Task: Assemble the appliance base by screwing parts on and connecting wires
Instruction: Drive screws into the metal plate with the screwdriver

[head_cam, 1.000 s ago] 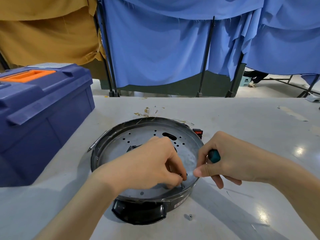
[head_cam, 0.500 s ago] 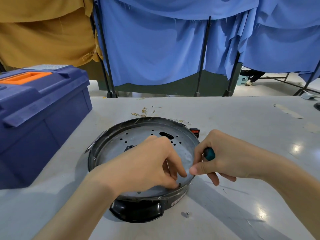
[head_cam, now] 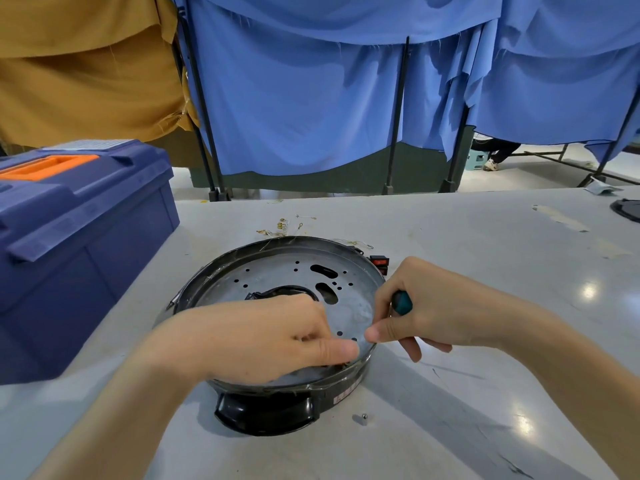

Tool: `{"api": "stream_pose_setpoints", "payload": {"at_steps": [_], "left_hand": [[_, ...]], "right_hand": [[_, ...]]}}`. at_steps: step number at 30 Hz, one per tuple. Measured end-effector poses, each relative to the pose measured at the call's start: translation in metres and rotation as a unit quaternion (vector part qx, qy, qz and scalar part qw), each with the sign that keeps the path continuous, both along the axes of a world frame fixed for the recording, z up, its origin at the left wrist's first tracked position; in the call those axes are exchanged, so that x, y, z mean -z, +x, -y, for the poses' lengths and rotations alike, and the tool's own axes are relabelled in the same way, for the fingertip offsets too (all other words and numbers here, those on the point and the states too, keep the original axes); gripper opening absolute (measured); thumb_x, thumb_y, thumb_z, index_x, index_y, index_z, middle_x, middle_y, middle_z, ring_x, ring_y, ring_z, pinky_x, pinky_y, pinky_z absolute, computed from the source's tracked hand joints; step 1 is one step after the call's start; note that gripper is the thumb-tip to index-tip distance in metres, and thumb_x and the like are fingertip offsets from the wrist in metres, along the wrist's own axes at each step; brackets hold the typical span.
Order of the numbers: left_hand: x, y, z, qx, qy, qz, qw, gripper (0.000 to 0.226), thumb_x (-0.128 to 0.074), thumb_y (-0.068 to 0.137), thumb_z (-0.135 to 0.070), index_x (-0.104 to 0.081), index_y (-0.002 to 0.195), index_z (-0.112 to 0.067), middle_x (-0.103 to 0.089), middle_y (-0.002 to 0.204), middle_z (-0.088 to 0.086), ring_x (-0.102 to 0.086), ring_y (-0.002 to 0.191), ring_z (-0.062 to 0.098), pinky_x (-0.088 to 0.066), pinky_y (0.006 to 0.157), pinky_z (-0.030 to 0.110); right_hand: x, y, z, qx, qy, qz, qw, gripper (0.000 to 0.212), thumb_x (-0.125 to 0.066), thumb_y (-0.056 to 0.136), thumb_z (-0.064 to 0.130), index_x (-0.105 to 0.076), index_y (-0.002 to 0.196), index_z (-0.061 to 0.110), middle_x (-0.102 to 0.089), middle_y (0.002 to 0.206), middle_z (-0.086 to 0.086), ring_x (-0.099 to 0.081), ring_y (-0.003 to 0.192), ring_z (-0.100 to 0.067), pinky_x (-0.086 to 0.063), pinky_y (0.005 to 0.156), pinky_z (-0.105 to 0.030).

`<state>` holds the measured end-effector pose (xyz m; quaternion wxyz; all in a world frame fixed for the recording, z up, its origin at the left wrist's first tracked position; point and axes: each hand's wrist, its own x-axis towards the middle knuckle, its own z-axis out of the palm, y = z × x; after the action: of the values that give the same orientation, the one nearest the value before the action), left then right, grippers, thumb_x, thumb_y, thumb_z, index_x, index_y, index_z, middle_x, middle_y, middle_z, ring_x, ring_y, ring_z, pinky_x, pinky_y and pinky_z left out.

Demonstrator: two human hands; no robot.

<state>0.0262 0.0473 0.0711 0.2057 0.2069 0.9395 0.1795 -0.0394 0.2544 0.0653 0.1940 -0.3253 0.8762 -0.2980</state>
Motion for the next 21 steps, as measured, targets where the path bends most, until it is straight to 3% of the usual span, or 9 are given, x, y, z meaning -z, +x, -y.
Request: {"api": "stream_pose_setpoints", "payload": {"at_steps": [1, 3, 5, 7, 10, 13, 15, 17, 21], "left_hand": [[-0.003, 0.003, -0.001, 0.004, -0.008, 0.005, 1.0, 0.09, -0.028, 0.071, -0.082, -0.066, 0.095, -0.004, -0.061, 0.112, 0.022, -0.05, 0.074, 0.024, -0.04, 0.067, 0.03], [-0.004, 0.008, -0.005, 0.005, -0.014, 0.009, 1.0, 0.077, -0.044, 0.07, -0.082, -0.071, 0.101, -0.017, -0.06, 0.111, 0.021, -0.047, 0.075, 0.022, -0.035, 0.067, 0.028], [-0.002, 0.01, -0.01, -0.002, -0.032, -0.011, 0.999, 0.064, -0.064, 0.07, -0.073, -0.071, 0.103, -0.018, -0.061, 0.108, 0.02, -0.045, 0.079, 0.017, -0.038, 0.069, 0.03], [0.002, 0.014, -0.016, -0.014, -0.069, -0.047, 0.996, 0.057, -0.074, 0.069, -0.065, -0.07, 0.097, -0.016, -0.06, 0.105, 0.018, -0.048, 0.084, 0.016, -0.047, 0.076, 0.031], [0.009, 0.024, -0.024, -0.046, -0.096, -0.1, 0.989, 0.042, -0.079, 0.069, -0.052, -0.064, 0.085, -0.016, -0.051, 0.096, -0.001, -0.051, 0.093, 0.017, -0.052, 0.081, 0.042], [0.016, 0.03, -0.031, -0.073, -0.102, -0.15, 0.981, 0.038, -0.08, 0.073, -0.041, -0.064, 0.1, -0.018, -0.043, 0.096, -0.009, -0.05, 0.094, 0.016, -0.055, 0.076, 0.04], [0.02, 0.031, -0.034, -0.069, -0.13, -0.193, 0.97, 0.035, -0.074, 0.079, -0.033, -0.062, 0.108, -0.019, -0.042, 0.099, -0.007, -0.049, 0.096, 0.019, -0.05, 0.079, 0.035], [0.026, 0.031, -0.036, -0.072, -0.131, -0.229, 0.962, 0.016, -0.064, 0.086, -0.027, -0.062, 0.098, -0.016, -0.041, 0.099, -0.004, -0.049, 0.096, 0.022, -0.046, 0.079, 0.033], [0.035, 0.033, -0.033, -0.092, -0.108, -0.243, 0.96, 0.012, -0.058, 0.089, -0.022, -0.065, 0.095, -0.015, -0.041, 0.101, -0.005, -0.045, 0.095, 0.019, -0.047, 0.083, 0.038]], "right_hand": [[0.0, 0.0, 0.0, -0.002, -0.003, -0.003, 1.0, 0.026, -0.073, 0.086, 0.035, -0.072, 0.076, 0.011, -0.067, 0.052, -0.003, -0.042, 0.031, -0.011, -0.037, 0.041, -0.016], [0.001, 0.001, -0.002, -0.002, -0.011, -0.01, 1.0, 0.025, -0.073, 0.087, 0.034, -0.072, 0.076, 0.011, -0.067, 0.053, -0.004, -0.042, 0.032, -0.011, -0.037, 0.041, -0.016], [0.003, 0.003, -0.003, -0.003, -0.018, -0.019, 1.0, 0.025, -0.072, 0.087, 0.035, -0.072, 0.078, 0.013, -0.068, 0.055, -0.004, -0.044, 0.033, -0.012, -0.039, 0.042, -0.017], [0.005, 0.006, -0.004, -0.002, -0.027, -0.032, 0.999, 0.019, -0.07, 0.088, 0.036, -0.073, 0.086, 0.017, -0.069, 0.058, -0.004, -0.045, 0.034, -0.013, -0.042, 0.042, -0.02], [0.012, 0.011, -0.007, 0.04, -0.083, -0.082, 0.992, 0.019, -0.071, 0.087, 0.034, -0.064, 0.104, 0.029, -0.068, 0.057, 0.001, -0.045, 0.033, -0.007, -0.043, 0.041, -0.02], [0.012, 0.015, -0.014, 0.11, -0.154, -0.136, 0.973, 0.018, -0.076, 0.083, 0.031, -0.06, 0.088, 0.024, -0.065, 0.054, 0.004, -0.047, 0.035, -0.005, -0.037, 0.038, -0.014], [0.012, 0.018, -0.019, 0.089, -0.12, -0.125, 0.981, 0.02, -0.08, 0.079, 0.03, -0.065, 0.074, 0.018, -0.063, 0.051, 0.004, -0.049, 0.037, -0.005, -0.035, 0.037, -0.011], [0.018, 0.026, -0.019, 0.034, -0.052, -0.082, 0.995, 0.021, -0.084, 0.076, 0.027, -0.07, 0.069, 0.013, -0.062, 0.051, 0.007, -0.05, 0.04, -0.003, -0.034, 0.038, -0.009], [0.04, 0.04, -0.008, -0.035, 0.051, -0.08, 0.995, 0.028, -0.087, 0.068, 0.036, -0.075, 0.081, 0.015, -0.057, 0.056, 0.026, -0.051, 0.053, 0.007, -0.036, 0.049, -0.009]]}}
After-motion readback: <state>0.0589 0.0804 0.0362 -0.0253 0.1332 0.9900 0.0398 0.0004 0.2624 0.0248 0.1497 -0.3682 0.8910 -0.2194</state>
